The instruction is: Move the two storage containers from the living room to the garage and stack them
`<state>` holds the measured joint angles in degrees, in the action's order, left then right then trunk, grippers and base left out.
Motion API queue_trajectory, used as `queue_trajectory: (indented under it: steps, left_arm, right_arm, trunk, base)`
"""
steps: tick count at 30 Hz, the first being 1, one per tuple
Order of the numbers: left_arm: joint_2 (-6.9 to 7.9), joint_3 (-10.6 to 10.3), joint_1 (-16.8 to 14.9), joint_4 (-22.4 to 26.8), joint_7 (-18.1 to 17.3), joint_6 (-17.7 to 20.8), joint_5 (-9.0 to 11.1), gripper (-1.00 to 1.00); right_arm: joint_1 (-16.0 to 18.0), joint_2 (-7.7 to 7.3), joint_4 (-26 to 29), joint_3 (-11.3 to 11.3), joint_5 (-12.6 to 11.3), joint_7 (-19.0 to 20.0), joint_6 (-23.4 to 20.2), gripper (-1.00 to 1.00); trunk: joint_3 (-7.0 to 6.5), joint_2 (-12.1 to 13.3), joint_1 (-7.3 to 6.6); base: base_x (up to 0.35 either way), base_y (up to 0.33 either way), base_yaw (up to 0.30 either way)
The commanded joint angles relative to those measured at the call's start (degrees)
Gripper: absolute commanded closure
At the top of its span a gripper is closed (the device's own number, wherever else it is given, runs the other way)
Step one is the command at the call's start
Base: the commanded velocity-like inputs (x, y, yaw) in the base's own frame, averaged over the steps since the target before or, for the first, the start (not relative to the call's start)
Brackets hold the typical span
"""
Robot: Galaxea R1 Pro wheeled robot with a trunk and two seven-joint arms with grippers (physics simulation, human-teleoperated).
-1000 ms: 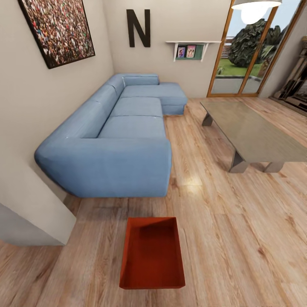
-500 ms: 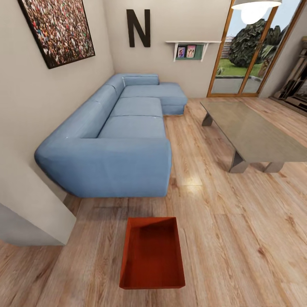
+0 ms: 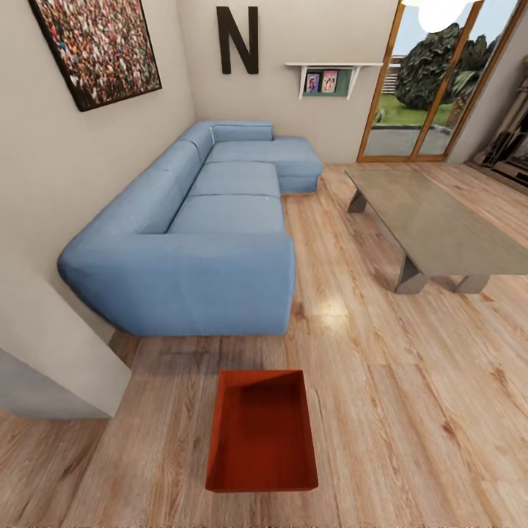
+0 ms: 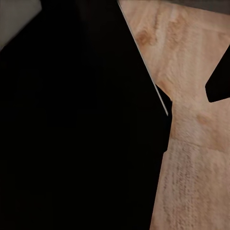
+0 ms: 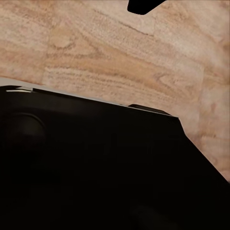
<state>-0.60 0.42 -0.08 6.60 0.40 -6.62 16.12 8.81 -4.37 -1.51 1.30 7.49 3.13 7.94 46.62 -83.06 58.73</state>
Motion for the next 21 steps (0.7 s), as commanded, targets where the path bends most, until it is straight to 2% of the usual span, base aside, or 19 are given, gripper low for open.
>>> queue_trajectory:
  steps: [1, 21]
  left_arm:
    - [-0.02, 0.00, -0.01, 0.00, 0.04, -0.15, 0.23, -1.00]
    - [-0.02, 0.02, -0.01, 0.00, 0.04, -0.15, 0.23, -1.00]
  right_arm:
    - [0.06, -0.02, -0.16, 0.09, 0.34, 0.05, 0.32, -1.00]
    - [0.06, -0.02, -0.16, 0.18, 0.25, -0.27, 0.30, -1.00]
  trunk:
    - [0.13, -0.02, 0.00]
    - [1.94, -0.02, 0.00]
  base:
    - [0.000, 0.000, 0.000]
    - [0.000, 0.000, 0.000]
